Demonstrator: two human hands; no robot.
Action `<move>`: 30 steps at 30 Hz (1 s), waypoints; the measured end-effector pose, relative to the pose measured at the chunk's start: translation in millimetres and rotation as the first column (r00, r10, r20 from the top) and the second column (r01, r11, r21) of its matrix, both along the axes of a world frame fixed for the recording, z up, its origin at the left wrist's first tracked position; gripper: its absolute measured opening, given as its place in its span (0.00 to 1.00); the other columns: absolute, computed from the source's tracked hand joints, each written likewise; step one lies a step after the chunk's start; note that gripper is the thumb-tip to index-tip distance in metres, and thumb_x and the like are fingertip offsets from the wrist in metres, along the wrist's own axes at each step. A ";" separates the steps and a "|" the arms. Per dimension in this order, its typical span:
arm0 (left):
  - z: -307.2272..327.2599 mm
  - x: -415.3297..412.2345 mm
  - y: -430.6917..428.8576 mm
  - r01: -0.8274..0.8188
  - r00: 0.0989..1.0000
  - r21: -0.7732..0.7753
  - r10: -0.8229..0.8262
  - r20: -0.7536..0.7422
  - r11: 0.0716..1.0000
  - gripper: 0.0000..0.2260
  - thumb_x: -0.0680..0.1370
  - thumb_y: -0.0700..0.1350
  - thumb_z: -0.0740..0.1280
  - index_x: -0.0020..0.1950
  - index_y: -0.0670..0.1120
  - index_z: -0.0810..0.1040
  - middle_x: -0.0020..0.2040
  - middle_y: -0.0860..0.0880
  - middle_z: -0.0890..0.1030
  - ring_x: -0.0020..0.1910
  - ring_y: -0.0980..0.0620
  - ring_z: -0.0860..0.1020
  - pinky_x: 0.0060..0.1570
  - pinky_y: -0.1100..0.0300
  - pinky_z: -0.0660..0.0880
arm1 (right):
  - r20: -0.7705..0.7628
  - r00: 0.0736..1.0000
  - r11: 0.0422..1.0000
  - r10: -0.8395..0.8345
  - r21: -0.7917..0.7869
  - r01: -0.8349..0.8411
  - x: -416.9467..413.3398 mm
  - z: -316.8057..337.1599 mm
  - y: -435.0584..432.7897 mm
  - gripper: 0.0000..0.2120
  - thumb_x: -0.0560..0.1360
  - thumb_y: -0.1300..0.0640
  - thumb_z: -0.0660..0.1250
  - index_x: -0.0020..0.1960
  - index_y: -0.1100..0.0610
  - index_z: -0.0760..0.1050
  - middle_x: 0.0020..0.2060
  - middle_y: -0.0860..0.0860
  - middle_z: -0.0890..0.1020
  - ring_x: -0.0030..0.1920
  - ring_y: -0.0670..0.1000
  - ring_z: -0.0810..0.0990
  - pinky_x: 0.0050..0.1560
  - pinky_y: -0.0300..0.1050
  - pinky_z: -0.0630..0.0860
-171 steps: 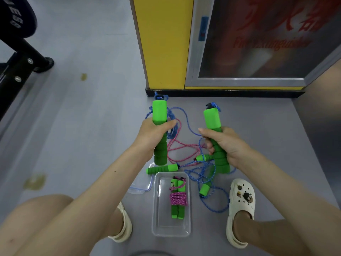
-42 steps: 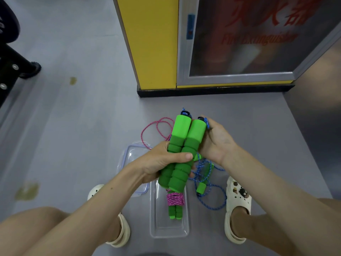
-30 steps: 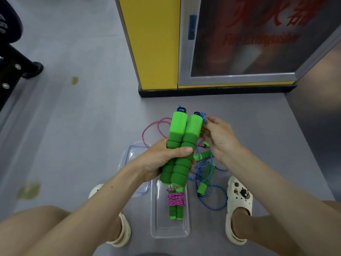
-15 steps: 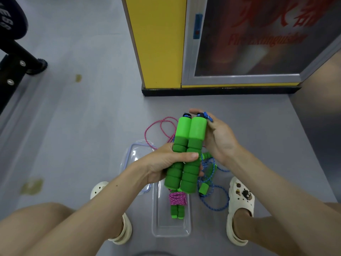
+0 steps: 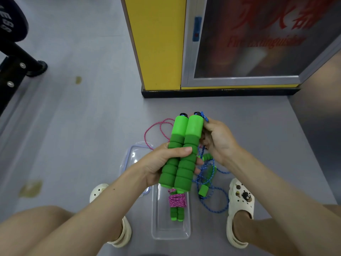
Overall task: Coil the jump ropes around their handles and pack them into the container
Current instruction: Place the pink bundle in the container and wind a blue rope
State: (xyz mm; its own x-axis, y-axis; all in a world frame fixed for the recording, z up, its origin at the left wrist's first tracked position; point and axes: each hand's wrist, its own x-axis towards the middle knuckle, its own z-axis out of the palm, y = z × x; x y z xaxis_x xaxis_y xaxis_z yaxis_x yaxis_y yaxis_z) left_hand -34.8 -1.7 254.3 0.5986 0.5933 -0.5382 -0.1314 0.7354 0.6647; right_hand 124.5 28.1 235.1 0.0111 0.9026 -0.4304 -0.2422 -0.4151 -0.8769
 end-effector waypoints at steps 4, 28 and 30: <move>-1.1 -0.7 -0.1 -0.041 0.998 -0.029 0.043 0.040 0.999 0.08 0.70 0.42 0.67 0.46 0.41 0.79 0.39 0.40 0.84 0.33 0.46 0.83 0.31 0.57 0.80 | 0.345 0.922 0.976 0.178 0.060 -0.211 2.4 9.0 -0.7 0.13 0.75 0.69 0.60 0.39 0.55 0.76 0.31 0.53 0.74 0.30 0.46 0.71 0.30 0.38 0.67; -4.5 -2.8 3.2 -0.099 0.995 0.034 0.100 -0.020 0.995 0.07 0.69 0.43 0.68 0.40 0.47 0.86 0.40 0.44 0.84 0.36 0.47 0.84 0.37 0.56 0.81 | 0.184 0.981 0.996 0.058 0.062 -0.071 14.3 4.2 -2.0 0.13 0.73 0.73 0.66 0.39 0.58 0.68 0.28 0.52 0.79 0.24 0.49 0.79 0.25 0.39 0.75; -4.5 -3.7 3.5 -0.094 0.995 0.028 0.095 -0.019 0.995 0.06 0.69 0.43 0.69 0.39 0.47 0.86 0.41 0.44 0.84 0.36 0.47 0.84 0.36 0.56 0.81 | 0.302 0.949 0.986 0.085 0.109 -0.123 15.2 2.0 -2.3 0.13 0.72 0.74 0.66 0.37 0.58 0.71 0.31 0.53 0.79 0.27 0.46 0.79 0.29 0.38 0.76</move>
State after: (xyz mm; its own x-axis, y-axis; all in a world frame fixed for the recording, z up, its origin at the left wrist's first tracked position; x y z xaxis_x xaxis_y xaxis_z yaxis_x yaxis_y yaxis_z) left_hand -38.6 1.8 249.8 0.5281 0.6610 -0.5331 -0.1853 0.7023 0.6874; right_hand 139.8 25.7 237.1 0.0237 0.9519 -0.3054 0.0743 -0.3063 -0.9490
